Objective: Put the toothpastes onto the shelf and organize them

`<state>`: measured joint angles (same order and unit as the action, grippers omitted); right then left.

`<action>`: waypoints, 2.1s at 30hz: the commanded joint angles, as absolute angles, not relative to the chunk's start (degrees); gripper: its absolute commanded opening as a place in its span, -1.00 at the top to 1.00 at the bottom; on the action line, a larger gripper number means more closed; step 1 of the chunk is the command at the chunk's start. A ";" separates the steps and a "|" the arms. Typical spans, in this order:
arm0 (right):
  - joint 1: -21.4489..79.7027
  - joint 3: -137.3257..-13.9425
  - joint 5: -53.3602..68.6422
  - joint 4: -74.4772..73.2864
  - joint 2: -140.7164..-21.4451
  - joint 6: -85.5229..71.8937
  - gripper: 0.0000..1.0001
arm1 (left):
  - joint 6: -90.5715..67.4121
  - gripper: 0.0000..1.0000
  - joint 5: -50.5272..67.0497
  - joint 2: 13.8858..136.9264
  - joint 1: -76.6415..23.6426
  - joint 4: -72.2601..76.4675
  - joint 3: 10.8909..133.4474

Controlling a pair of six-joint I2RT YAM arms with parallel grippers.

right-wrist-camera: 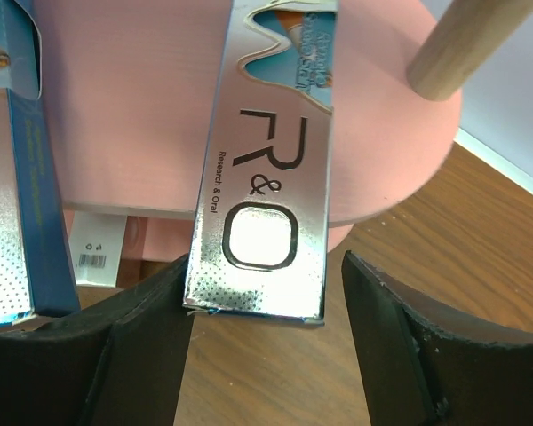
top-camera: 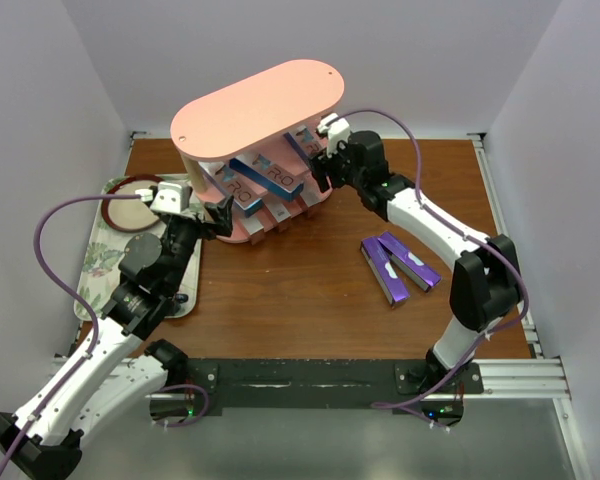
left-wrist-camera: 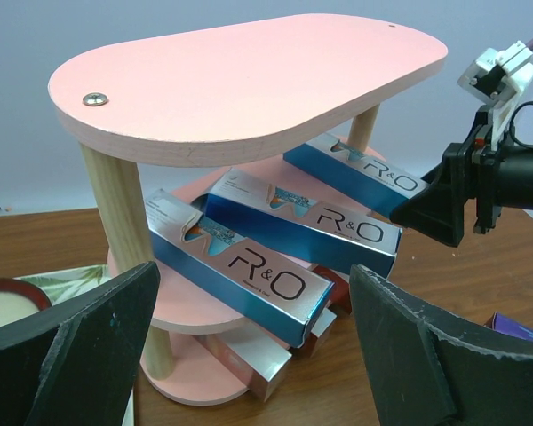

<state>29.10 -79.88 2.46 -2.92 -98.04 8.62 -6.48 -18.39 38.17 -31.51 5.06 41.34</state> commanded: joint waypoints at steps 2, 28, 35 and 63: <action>28.13 -79.54 4.74 -0.18 -95.97 7.21 -0.19 | -7.29 -0.86 -17.58 38.06 -30.94 7.73 40.96; 27.16 -82.36 7.65 -2.72 -96.34 8.17 -0.75 | -7.12 -0.86 -16.70 37.79 -30.59 7.82 40.87; 27.25 -76.47 0.19 -9.12 -84.93 5.10 -0.89 | -7.21 -0.86 -16.26 37.36 -30.59 7.65 41.04; 25.23 -38.77 -8.26 -32.52 -57.13 -25.13 -0.97 | -8.09 -0.86 -12.83 37.88 -30.32 6.33 41.84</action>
